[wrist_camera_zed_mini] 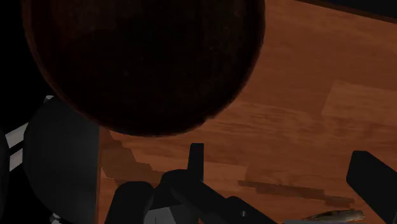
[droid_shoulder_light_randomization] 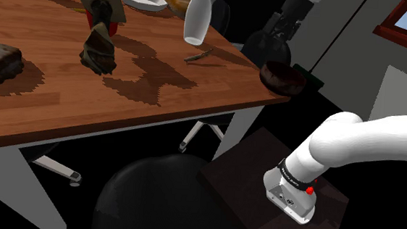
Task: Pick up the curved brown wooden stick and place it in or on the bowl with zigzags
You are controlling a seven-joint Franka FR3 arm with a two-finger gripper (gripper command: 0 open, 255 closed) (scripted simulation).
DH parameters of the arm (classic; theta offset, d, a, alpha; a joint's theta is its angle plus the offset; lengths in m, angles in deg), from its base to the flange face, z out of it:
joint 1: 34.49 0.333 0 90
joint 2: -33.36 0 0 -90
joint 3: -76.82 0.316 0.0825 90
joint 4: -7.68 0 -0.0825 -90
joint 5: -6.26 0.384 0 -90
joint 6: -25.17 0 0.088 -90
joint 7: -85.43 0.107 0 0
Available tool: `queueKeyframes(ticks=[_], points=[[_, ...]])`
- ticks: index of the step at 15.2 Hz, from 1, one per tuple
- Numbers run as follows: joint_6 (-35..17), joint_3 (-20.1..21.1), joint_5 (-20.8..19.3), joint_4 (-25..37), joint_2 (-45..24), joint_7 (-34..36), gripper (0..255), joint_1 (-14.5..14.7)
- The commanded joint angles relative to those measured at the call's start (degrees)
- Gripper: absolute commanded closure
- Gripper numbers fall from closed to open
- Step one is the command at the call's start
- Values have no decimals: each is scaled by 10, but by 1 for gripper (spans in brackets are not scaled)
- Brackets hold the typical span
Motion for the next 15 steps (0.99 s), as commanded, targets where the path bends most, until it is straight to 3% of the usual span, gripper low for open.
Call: queueKeyframes(ticks=[1, 7, 15], points=[[0, 0, 0, 0, 0, 0, 0, 0], [-77, -70, -7, 47, -125, -257, 0, 83], [-122, -119, 32, 149, -289, -588, 0, 182]])
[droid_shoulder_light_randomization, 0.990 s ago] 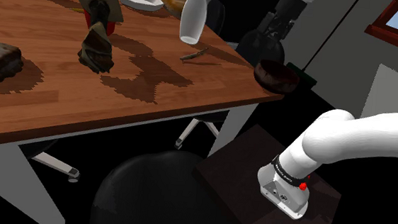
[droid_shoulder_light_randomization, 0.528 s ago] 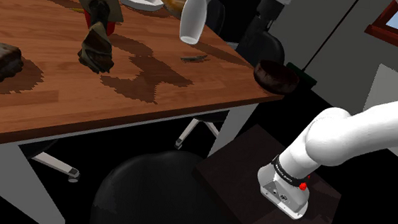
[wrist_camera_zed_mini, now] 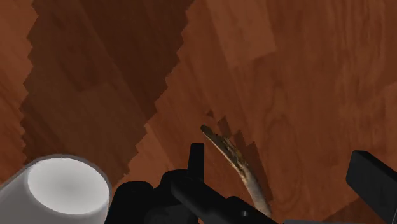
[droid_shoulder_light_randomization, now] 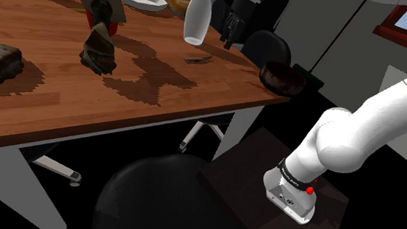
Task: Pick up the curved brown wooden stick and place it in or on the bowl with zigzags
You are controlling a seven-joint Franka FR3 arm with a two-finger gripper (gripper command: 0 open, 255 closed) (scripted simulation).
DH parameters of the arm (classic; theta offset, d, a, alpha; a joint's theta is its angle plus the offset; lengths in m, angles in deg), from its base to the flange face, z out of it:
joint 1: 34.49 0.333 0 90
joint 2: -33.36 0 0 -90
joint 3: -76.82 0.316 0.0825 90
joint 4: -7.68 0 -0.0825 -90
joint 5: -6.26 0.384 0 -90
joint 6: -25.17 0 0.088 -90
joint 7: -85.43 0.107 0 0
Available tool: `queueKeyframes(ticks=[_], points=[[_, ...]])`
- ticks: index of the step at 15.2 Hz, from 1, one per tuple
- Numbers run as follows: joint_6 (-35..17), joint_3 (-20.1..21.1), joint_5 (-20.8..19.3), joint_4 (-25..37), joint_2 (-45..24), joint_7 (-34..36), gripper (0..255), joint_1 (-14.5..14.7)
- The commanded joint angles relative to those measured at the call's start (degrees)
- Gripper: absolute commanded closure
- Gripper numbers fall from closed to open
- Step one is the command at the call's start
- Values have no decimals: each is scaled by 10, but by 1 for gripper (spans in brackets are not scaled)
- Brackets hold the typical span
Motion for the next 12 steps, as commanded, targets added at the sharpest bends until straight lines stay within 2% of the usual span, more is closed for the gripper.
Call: queueKeyframes(ticks=[1, 5, 12], points=[[-5, -4, 12, 23, -33, -86, 0, 21], [-8, 0, 34, 70, -96, -238, 0, 55], [-53, 5, 40, 33, -105, -244, 0, 58]])
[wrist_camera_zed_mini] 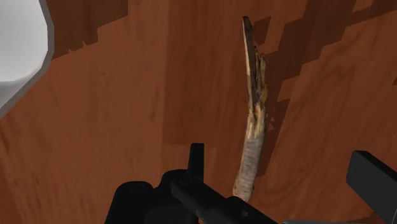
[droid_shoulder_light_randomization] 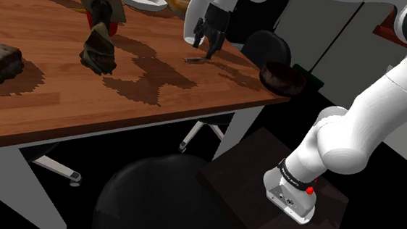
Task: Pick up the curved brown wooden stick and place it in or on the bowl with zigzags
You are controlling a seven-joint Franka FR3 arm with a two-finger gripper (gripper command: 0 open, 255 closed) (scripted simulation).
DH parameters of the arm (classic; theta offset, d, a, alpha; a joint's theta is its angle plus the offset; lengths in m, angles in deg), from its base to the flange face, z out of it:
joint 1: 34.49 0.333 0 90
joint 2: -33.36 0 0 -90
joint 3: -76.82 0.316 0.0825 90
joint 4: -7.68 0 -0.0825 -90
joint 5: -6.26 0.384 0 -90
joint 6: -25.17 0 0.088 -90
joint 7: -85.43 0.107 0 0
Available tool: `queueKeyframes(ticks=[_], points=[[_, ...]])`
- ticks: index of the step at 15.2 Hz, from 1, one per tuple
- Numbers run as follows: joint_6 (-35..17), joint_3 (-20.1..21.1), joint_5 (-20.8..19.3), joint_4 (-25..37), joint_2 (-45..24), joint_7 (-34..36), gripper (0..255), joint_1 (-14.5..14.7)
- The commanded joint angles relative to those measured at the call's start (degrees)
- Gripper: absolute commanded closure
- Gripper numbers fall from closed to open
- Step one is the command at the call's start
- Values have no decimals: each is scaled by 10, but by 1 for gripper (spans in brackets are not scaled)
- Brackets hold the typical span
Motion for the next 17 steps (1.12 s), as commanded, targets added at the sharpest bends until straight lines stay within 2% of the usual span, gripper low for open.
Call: queueKeyframes(ticks=[1, 9, 10, 17], points=[[-21, 2, 3, -17, -4, -2, 0, 2], [-21, 2, 3, -17, -4, -2, 0, 2], [-21, 2, 3, -17, -4, -2, 255, 2], [-21, 2, 3, -17, -4, -2, 255, 2]])
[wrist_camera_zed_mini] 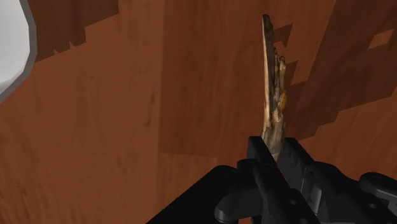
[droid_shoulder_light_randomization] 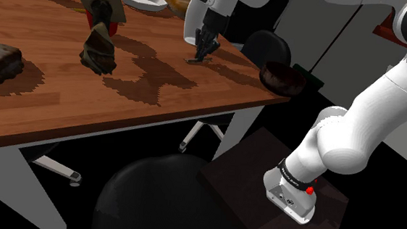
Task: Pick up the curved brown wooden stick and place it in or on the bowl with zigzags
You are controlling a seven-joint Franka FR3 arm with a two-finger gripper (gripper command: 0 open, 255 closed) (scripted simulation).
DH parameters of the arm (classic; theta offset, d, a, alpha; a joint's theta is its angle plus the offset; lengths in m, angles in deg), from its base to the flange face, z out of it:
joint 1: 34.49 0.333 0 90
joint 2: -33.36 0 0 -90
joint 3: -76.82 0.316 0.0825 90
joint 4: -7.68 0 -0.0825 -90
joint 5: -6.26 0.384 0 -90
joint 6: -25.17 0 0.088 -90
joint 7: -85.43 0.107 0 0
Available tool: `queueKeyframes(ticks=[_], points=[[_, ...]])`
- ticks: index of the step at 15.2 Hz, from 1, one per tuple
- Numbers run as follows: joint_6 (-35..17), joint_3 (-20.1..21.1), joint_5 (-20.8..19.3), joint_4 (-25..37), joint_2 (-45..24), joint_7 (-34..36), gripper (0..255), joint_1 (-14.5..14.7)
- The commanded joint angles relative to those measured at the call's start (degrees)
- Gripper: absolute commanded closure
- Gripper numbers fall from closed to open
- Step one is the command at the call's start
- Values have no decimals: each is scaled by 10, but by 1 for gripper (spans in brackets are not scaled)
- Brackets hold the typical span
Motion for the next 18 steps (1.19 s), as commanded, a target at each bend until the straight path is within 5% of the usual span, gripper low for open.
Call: queueKeyframes(ticks=[1, 18], points=[[0, 0, 0, 0, 0, 0, 255, 0], [119, 0, -9, 112, 9, 24, 255, -1]])
